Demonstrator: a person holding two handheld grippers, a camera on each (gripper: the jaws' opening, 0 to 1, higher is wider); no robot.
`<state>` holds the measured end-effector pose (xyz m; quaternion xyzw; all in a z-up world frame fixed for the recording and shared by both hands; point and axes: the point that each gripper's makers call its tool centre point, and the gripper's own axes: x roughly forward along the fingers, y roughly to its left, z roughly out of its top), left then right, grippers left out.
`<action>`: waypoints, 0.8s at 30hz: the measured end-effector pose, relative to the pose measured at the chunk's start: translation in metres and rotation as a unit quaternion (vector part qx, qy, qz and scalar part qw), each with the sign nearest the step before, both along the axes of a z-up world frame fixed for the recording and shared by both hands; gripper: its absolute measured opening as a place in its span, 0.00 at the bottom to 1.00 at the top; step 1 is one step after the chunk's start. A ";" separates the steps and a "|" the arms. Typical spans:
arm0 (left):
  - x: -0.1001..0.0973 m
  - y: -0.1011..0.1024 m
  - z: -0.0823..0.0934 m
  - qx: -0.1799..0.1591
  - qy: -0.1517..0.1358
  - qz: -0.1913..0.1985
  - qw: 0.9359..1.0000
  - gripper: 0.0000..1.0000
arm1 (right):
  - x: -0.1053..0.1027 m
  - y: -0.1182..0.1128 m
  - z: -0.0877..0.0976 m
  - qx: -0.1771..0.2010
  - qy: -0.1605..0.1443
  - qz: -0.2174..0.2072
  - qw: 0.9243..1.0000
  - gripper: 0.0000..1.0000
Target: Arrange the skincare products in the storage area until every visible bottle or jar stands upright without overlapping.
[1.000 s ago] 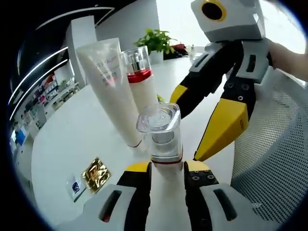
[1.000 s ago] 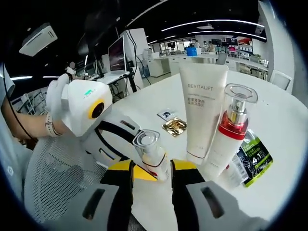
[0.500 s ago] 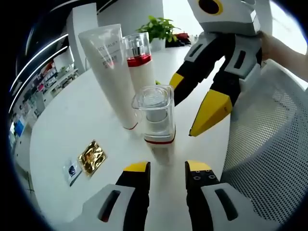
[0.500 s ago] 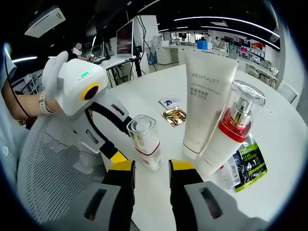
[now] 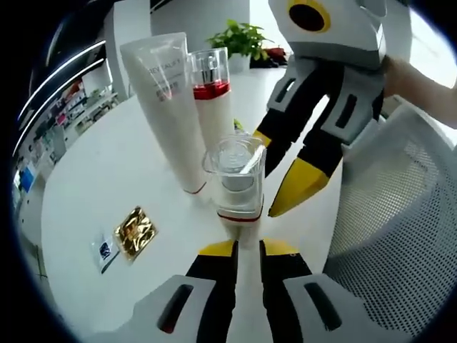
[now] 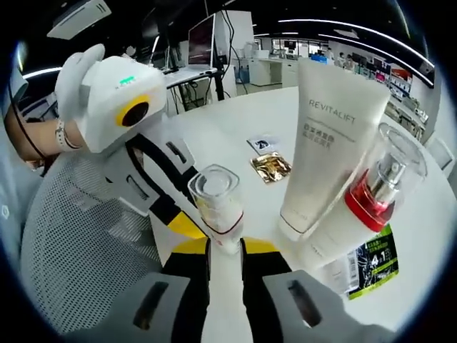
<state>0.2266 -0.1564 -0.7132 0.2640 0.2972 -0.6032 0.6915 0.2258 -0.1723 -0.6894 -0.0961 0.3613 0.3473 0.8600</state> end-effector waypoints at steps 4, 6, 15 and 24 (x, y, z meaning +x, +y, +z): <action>0.001 -0.004 0.000 0.003 -0.004 -0.005 1.000 0.08 | 0.000 -0.002 -0.002 -0.005 0.002 -0.001 1.000 0.13; 0.003 -0.006 -0.001 0.006 -0.006 -0.007 1.000 0.08 | -0.001 -0.005 -0.002 -0.002 0.002 -0.005 1.000 0.12; 0.005 -0.020 -0.004 0.000 -0.004 -0.014 1.000 0.06 | 0.000 -0.019 -0.004 -0.009 0.005 -0.026 1.000 0.11; 0.003 -0.033 -0.007 0.000 -0.003 -0.033 0.999 0.05 | 0.000 -0.033 -0.007 -0.015 0.008 -0.041 0.999 0.10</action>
